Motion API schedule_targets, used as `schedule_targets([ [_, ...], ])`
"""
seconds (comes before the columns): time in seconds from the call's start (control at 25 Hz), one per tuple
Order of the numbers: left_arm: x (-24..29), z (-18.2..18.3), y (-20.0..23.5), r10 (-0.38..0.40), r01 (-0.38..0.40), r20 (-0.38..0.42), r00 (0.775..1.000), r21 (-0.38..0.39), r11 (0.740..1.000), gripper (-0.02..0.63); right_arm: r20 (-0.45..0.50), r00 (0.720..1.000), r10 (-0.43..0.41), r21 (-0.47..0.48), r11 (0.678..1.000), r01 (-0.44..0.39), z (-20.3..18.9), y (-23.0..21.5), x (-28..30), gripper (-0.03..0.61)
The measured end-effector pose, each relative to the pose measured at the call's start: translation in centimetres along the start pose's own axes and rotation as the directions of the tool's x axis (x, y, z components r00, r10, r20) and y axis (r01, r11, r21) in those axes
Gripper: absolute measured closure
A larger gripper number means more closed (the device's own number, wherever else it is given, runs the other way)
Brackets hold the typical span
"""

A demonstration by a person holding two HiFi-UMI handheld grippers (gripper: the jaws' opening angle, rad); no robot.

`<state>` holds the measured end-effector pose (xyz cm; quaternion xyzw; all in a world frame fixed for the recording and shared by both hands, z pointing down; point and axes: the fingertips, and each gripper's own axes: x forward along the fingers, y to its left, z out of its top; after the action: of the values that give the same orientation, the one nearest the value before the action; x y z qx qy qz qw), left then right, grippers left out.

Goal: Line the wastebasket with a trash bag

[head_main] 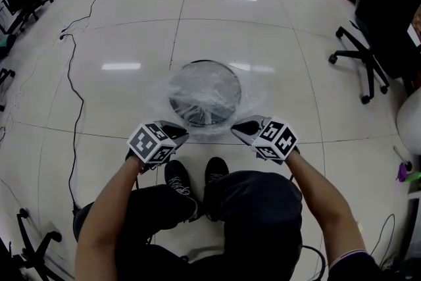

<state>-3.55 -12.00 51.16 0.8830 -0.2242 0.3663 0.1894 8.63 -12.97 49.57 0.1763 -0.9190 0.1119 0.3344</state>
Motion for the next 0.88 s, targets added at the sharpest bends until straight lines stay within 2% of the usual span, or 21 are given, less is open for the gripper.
schedule_targets([
  [0.44,3.1,-0.8,2.2,0.04,-0.038,0.022,0.999,-0.057,0.998,0.56,0.001,1.0,-0.007,0.09,0.996,0.007,-2.2,-2.2,1.8,0.577],
  [0.68,3.2,-1.6,3.8,0.076,-0.071,0.035,0.996,-0.138,0.988,0.56,0.025,0.999,-0.029,0.146,0.989,0.025,-2.6,-3.4,2.5,0.577],
  [0.76,3.0,-1.8,3.9,0.073,-0.067,0.031,0.997,-0.154,0.986,0.558,0.032,0.999,-0.033,0.153,0.988,0.028,-2.5,-3.7,2.5,0.575],
  [0.88,2.6,-2.3,2.8,0.047,-0.045,0.007,0.999,-0.137,0.99,0.552,0.033,0.999,-0.03,0.166,0.986,0.024,-2.9,-3.4,1.9,0.546],
])
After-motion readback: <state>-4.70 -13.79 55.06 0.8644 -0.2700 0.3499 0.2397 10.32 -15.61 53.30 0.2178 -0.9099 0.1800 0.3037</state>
